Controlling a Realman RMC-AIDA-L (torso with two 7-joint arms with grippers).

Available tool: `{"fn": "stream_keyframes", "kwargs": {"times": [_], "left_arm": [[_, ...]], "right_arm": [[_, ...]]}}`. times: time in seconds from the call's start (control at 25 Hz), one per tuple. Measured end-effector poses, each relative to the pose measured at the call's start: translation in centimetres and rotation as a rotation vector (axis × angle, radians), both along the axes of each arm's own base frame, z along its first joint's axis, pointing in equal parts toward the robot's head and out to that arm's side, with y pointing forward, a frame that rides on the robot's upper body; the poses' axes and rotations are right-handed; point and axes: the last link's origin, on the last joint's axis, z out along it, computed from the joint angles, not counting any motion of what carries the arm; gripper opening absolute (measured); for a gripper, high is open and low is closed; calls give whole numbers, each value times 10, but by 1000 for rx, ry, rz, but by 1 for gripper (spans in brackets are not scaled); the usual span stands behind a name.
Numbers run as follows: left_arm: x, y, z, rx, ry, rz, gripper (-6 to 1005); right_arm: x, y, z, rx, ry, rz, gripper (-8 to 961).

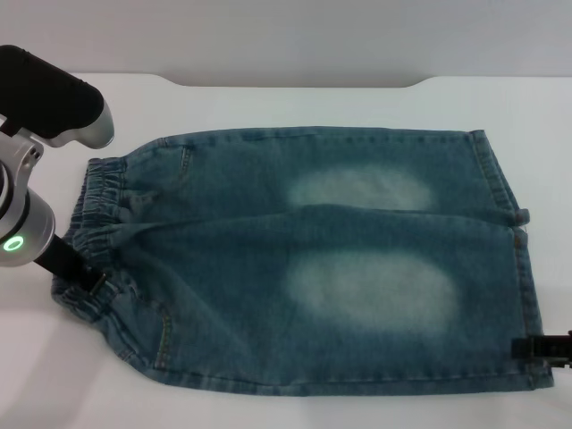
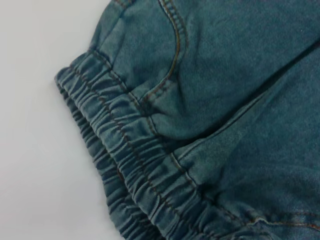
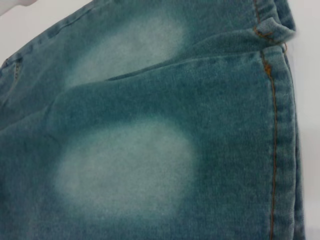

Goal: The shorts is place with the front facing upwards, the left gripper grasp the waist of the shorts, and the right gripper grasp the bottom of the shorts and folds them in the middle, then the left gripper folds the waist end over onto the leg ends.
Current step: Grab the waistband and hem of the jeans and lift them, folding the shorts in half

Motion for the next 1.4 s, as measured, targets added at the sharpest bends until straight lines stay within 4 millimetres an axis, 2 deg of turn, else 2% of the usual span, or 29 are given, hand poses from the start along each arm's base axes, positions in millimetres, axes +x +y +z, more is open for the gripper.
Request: {"fn": "stream_keyframes", "kwargs": {"times": [1.16,1.4], "left_arm": [[2,-1,-1,-15,10,-8,47],[3,0,-1,-16,11,-10,47]], "right_arm": [[8,2,-12,-16,27,-28,492],[8,-1,-7,-3,31,-52,475]]}}
